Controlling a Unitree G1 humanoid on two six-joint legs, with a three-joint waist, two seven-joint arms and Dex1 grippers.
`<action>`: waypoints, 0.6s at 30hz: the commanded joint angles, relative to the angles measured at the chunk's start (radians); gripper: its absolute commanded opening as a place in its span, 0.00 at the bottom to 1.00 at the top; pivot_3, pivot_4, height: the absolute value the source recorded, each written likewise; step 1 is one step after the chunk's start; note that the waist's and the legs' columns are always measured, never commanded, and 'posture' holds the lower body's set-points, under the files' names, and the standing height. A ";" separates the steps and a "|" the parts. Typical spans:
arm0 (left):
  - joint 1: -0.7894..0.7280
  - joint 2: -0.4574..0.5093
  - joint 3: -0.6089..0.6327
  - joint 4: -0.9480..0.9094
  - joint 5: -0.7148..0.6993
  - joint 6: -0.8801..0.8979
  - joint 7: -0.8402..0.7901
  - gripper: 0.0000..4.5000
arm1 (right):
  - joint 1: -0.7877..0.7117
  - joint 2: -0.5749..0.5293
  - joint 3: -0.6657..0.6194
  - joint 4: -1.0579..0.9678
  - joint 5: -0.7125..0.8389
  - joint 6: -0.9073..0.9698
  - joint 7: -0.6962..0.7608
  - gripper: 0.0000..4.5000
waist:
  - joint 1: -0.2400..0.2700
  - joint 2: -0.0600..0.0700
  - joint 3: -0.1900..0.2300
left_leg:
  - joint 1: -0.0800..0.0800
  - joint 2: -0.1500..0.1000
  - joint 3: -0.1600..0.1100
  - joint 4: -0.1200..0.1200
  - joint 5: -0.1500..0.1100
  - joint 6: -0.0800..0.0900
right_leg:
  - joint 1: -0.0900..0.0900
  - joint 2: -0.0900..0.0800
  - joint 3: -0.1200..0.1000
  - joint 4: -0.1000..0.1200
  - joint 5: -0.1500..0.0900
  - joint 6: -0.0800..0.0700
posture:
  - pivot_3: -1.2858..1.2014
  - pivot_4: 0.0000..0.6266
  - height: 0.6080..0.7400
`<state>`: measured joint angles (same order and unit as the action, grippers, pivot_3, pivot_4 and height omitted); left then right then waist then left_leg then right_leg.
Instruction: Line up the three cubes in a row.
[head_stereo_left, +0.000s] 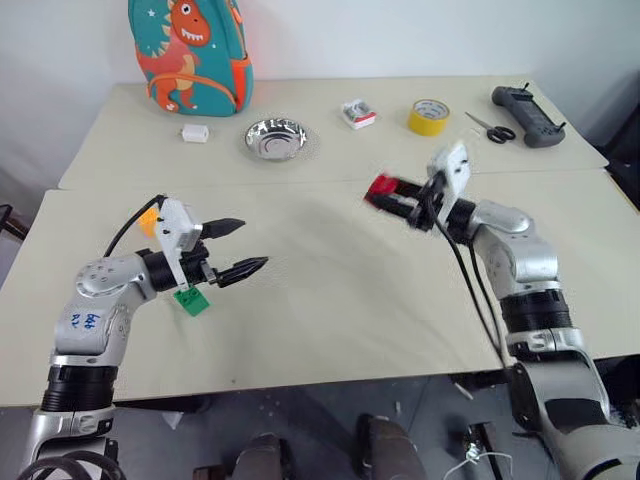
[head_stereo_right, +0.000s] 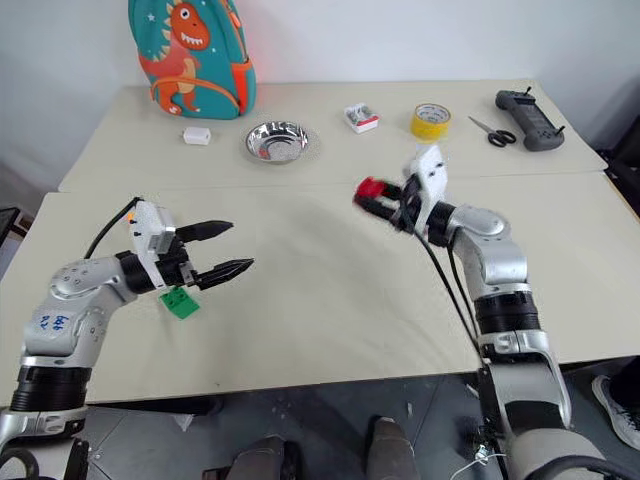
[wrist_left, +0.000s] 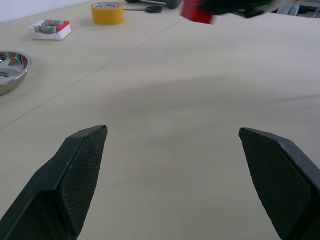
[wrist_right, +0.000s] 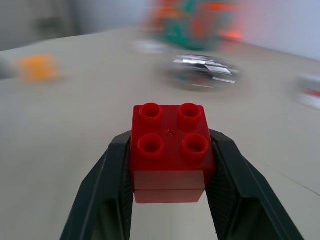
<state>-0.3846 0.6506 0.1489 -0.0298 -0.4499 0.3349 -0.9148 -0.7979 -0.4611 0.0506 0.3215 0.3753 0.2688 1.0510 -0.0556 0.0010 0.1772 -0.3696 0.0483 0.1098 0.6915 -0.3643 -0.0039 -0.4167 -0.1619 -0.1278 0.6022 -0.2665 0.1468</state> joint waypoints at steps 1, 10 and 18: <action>0.028 0.012 0.042 -0.031 -0.028 -0.022 -0.019 1.00 | 0.046 -0.020 0.096 -0.062 -0.026 -0.053 0.164 0.33 | 0.001 0.000 0.000 | 0.000 0.000 0.000 0.001 0.000 0.000 | 0.000 0.000 0.000 0.000 0.000 0.000 | 0.52 0.24 1.00; 0.086 0.014 0.054 -0.099 -0.041 -0.003 -0.008 1.00 | 0.051 0.011 0.194 0.113 -0.135 -0.247 0.313 0.33 | 0.009 0.000 0.000 | -0.001 0.000 0.000 0.004 0.000 0.000 | 0.001 0.000 0.000 0.001 0.000 0.000 | 0.52 0.24 1.00; 0.096 0.052 0.069 -0.078 -0.036 -0.015 -0.042 1.00 | -0.014 0.040 0.200 0.296 -0.193 -0.335 0.363 0.41 | 0.003 0.000 0.000 | 0.000 0.000 0.000 0.004 0.000 0.000 | 0.001 0.000 0.000 0.001 0.000 0.000 | 0.52 0.24 1.00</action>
<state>-0.2926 0.6882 0.1913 -0.1010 -0.4701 0.3353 -0.9461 -0.7952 -0.4302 0.2669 0.6033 0.1798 -0.0444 1.4026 -0.0531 0.0005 0.1774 -0.3699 0.0483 0.1095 0.6958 -0.3643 -0.0039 -0.4154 -0.1620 -0.1280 0.6031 -0.2665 0.1468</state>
